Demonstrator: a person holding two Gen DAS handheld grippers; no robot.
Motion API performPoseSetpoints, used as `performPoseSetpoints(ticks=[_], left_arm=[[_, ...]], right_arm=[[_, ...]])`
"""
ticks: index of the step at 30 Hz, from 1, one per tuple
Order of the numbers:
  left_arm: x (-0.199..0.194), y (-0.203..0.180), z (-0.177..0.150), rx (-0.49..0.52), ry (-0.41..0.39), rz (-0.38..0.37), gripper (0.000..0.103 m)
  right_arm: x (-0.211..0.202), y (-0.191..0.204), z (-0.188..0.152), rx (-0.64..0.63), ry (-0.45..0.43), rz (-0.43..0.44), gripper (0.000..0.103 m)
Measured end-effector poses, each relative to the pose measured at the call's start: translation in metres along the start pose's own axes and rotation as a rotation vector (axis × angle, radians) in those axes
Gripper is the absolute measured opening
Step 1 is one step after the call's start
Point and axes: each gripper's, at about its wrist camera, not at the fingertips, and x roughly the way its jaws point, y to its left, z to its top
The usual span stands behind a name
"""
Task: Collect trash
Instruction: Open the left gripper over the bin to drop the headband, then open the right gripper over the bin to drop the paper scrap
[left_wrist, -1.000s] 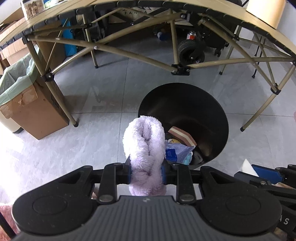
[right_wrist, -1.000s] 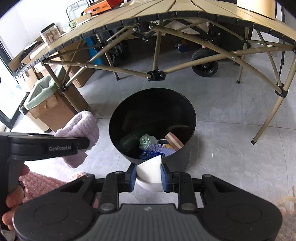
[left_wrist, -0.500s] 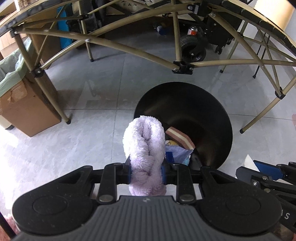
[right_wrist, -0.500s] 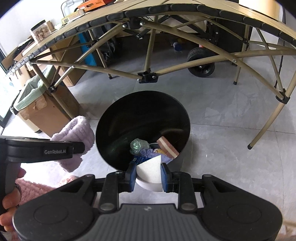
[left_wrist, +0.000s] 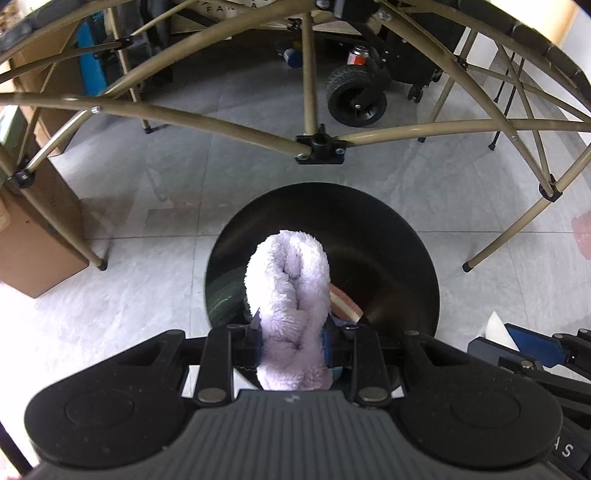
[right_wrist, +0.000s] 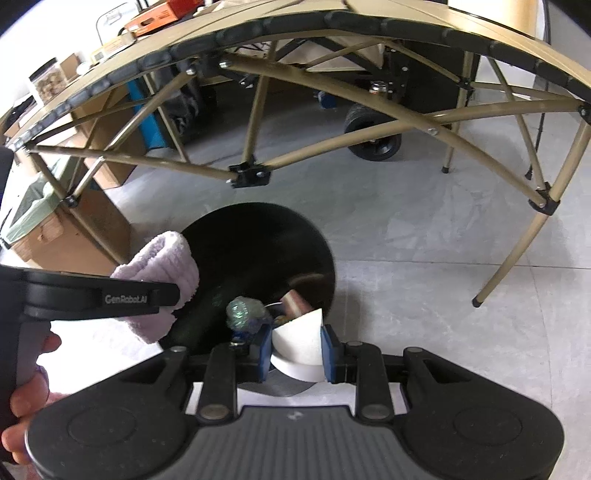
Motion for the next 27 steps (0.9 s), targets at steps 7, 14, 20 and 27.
performPoseSetpoints(ticks=[7, 14, 20, 27], left_arm=[[0.015, -0.014, 0.011, 0.029, 0.001, -0.01, 0.035], [0.01, -0.01, 0.014, 0.003, -0.024, 0.014, 0.101], [0.001, -0.001, 0.017, 0.006, -0.03, 0.08, 0.101], [-0.017, 0.027, 0.021, -0.041, -0.076, 0.146, 0.101]], right_arm=[[0.007, -0.011, 0.008, 0.012, -0.007, -0.03, 0.026], [0.011, -0.01, 0.009, 0.005, -0.005, -0.032, 0.027], [0.012, -0.005, 0.011, -0.006, -0.008, -0.016, 0.027], [0.021, 0.017, 0.019, -0.056, -0.012, 0.021, 0.027]])
